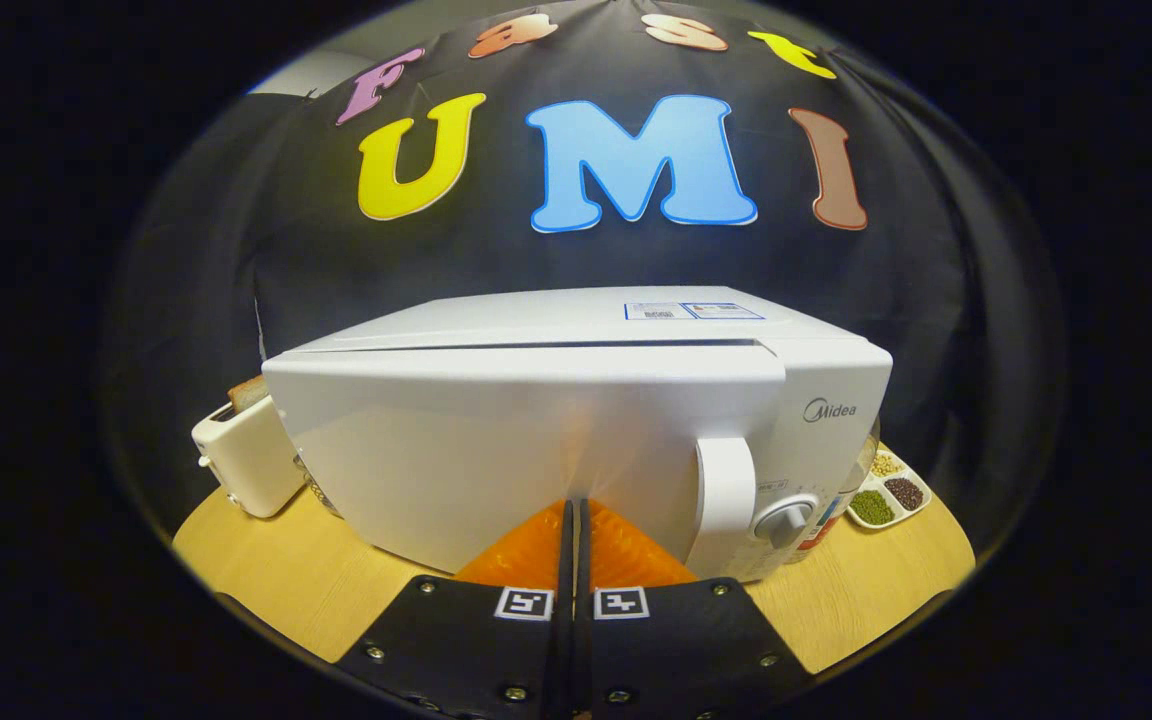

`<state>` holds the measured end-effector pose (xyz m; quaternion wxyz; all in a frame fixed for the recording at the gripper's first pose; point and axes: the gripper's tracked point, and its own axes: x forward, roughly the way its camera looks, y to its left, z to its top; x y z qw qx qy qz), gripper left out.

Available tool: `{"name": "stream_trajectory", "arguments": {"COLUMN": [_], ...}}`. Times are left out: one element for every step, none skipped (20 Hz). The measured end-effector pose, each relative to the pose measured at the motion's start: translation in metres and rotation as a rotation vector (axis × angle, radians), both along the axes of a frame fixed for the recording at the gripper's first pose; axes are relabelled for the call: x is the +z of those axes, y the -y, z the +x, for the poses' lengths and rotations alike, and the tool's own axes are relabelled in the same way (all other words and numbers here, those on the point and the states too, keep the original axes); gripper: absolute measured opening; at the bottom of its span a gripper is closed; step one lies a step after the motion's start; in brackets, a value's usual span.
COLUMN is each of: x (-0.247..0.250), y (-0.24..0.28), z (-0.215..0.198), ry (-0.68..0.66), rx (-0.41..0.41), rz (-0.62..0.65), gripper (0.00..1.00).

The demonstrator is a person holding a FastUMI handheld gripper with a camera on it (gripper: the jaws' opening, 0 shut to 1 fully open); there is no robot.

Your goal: Open the microwave, put the food inside, and close the microwave door.

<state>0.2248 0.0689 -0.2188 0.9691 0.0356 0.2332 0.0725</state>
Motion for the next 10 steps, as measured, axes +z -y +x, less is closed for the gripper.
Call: {"name": "stream_trajectory", "arguments": {"x": [-0.002,-0.002,-0.001,0.0,-0.001,0.0,0.007,0.016,0.025,0.035], "y": [0.001,0.001,0.002,0.001,0.001,0.001,-0.001,0.0,0.002,0.004], "z": [0.002,0.005,0.01,0.011,0.009,0.011,0.006,0.005,0.001,-0.003], "ry": [-0.001,0.0,0.002,-0.021,-0.028,-0.024,-0.014,0.007,0.024,0.04], "rx": [-0.007,-0.01,-0.017,-0.022,-0.03,-0.028,-0.03,-0.035,-0.044,-0.047], "rz": [-0.006,-0.004,-0.008,0.006,0.013,-0.002,-0.003,0.0,-0.001,0.002], "gripper": [0.01,0.01,0.01,0.01,0.01,0.03,0.03,0.03,0.03,0.03]}}
